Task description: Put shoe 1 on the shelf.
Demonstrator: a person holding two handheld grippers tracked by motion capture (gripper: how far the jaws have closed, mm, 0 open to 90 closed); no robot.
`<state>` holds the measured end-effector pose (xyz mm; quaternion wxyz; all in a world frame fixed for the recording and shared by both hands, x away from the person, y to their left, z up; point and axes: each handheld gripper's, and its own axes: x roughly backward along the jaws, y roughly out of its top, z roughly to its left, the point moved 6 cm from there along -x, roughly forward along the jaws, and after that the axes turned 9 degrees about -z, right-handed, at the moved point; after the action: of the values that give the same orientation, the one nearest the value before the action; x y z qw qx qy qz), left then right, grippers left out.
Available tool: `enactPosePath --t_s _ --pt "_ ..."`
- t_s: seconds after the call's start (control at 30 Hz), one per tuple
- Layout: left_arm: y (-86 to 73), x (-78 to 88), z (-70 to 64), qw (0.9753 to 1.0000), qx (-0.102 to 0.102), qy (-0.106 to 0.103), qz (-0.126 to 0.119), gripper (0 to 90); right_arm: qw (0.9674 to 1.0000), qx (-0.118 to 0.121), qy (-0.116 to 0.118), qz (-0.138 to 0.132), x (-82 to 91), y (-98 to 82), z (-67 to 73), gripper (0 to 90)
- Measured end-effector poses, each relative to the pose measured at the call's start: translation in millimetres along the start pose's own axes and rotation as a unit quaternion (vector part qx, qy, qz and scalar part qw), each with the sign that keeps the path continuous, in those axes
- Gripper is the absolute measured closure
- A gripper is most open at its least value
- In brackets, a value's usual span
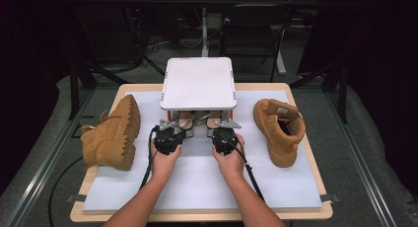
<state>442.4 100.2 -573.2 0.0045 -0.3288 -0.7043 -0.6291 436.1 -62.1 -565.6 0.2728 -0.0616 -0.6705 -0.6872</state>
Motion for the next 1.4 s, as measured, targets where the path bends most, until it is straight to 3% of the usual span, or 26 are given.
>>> enactPosePath --t_s 0.63,0.9,1.4 --pt "-0.4 -3.0 5.0 1.0 0.007 0.004 0.001 90.0 1.0 -0.002 -0.003 0.008 -6.9 -3.3 -0.2 90.0" --pt "-1.0 -3.9 5.4 1.0 0.008 0.002 0.002 90.0 0.9999 -0.015 -0.004 0.005 -10.7 -1.9 -1.8 90.0" --pt "-0.5 -6.0 5.7 0.9999 0.012 -0.001 0.001 90.0 0.9999 -0.012 -0.005 0.004 -12.4 -1.7 -2.4 90.0"
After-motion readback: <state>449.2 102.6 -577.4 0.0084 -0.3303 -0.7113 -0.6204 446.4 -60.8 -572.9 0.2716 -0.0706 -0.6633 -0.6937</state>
